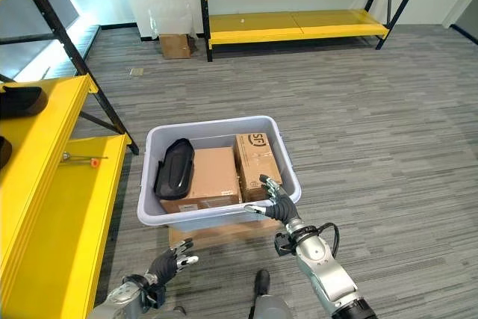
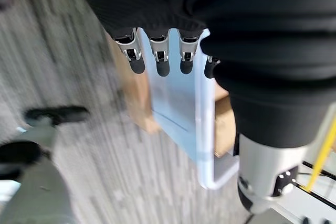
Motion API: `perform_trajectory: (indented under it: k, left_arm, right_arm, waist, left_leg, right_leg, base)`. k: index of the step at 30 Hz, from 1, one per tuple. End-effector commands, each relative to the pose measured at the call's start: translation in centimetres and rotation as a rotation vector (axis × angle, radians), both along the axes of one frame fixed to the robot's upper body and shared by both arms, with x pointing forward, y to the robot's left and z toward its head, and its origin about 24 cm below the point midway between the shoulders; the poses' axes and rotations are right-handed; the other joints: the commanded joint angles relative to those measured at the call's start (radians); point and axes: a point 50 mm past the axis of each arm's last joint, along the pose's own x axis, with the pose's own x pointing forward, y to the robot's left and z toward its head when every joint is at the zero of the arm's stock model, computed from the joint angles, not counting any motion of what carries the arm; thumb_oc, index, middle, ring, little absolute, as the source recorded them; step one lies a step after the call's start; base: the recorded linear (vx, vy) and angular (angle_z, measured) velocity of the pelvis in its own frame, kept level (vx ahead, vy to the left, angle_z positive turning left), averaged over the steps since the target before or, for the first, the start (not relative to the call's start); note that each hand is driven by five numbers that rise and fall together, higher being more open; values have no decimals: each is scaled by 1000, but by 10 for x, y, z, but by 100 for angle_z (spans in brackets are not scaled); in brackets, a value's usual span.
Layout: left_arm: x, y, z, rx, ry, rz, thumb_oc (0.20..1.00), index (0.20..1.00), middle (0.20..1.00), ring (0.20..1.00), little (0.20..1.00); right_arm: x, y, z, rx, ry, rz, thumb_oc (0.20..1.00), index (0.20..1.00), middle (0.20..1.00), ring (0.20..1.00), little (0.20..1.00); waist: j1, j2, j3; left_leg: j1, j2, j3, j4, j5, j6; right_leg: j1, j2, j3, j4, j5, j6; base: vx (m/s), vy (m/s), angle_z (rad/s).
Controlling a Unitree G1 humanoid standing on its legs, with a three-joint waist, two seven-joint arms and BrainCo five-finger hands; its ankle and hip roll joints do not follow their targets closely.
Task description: Move parts from the plastic box to the shelf.
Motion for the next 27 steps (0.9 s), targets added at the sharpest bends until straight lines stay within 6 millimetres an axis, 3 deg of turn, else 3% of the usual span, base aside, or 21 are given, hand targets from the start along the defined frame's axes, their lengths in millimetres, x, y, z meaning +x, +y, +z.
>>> perform_trajectory:
  k: [1,10,13,16,19,20,21,22,24,26,27]
  left_arm:
    - [22,3,20,-28,-126,-13,1000,1000,1000,1000,1000]
    - [27,2,22,-83,-125,-12,1000,1000,1000,1000,1000]
    - [31,2,22,-70,-127,-15,1000,1000,1000,1000,1000]
    - [37,2,26,-65,-144,-59,1000,1000,1000,1000,1000]
    - [32,1,24,-54,-124,-122,1000,1000,1000,1000,1000]
    - [30,-1,23,-52,-118,-139,1000,1000,1000,1000,1000]
    - [31,-2,22,-47,-122,-141,1000,1000,1000,1000,1000]
    - [32,-2,22,-45,-127,-124,1000,1000,1000,1000,1000]
    - [34,-1,21,-44,-124,-104,1000,1000,1000,1000,1000]
    - [38,-1,22,-66,-129,-94,1000,1000,1000,1000,1000]
    - [38,0,23,-63,-130,-93,1000,1000,1000,1000,1000]
  right_arm:
    - [11,11,24,32,-135,25,1000,1000,1000,1000,1000]
    - [14,5,31,-15,-182,30,1000,1000,1000,1000,1000]
    - [19,2,33,-25,-195,29,1000,1000,1000,1000,1000]
    - [19,-2,35,-38,-205,30,1000,1000,1000,1000,1000]
    - [22,-2,36,-24,-204,31,1000,1000,1000,1000,1000]
    - [22,-2,36,-24,-200,16,1000,1000,1000,1000,1000]
    - [22,-2,37,-29,-201,17,1000,1000,1000,1000,1000]
    - [24,-3,36,-27,-194,24,1000,1000,1000,1000,1000]
    - [24,-4,34,-11,-178,14,1000,1000,1000,1000,1000]
    - [19,-3,31,33,-159,18,1000,1000,1000,1000,1000]
    - [18,-2,30,38,-162,17,1000,1000,1000,1000,1000]
  waist:
    - [10,-37,22]
    - [-4,-30,38]
    - [-21,-23,47]
    - [-27,-24,65]
    - [-32,0,66]
    - [-41,10,62]
    - [-45,16,61]
    - [-45,19,60]
    - [-52,23,63]
    - [-67,20,55]
    - [-65,24,54]
  left_leg:
    - [-62,-82,1,-22,-2,18]
    - [-117,-54,19,94,-8,1]
    - [-134,-49,65,180,-19,2]
    - [-235,-17,95,428,58,-27]
    - [-213,77,98,227,170,-75]
    - [-208,129,114,137,248,-95]
    - [-210,140,112,89,272,-87]
    - [-199,112,95,67,214,-70]
    - [-188,99,108,74,182,-61]
    - [-145,58,139,71,103,-51]
    - [-145,44,141,69,97,-35]
  right_leg:
    - [43,-80,-39,81,-101,80]
    - [45,-66,-46,143,-152,39]
    - [39,-71,-59,172,-172,21]
    - [63,-68,-83,173,-190,-10]
    - [79,-69,-67,184,-212,8]
    - [86,-81,-74,191,-225,11]
    - [78,-95,-76,205,-222,11]
    - [67,-122,-65,234,-230,23]
    - [64,-137,-65,257,-234,27]
    - [73,-158,-73,277,-244,50]
    - [65,-159,-77,276,-226,52]
  base:
    - [53,-108,0]
    - [91,-117,8]
    - [49,-77,1]
    - [35,-79,16]
    - [131,297,27]
    - [77,410,4]
    - [33,540,23]
    - [-13,426,21]
    - [14,280,-36]
    - [51,243,-40]
    - [57,179,10]
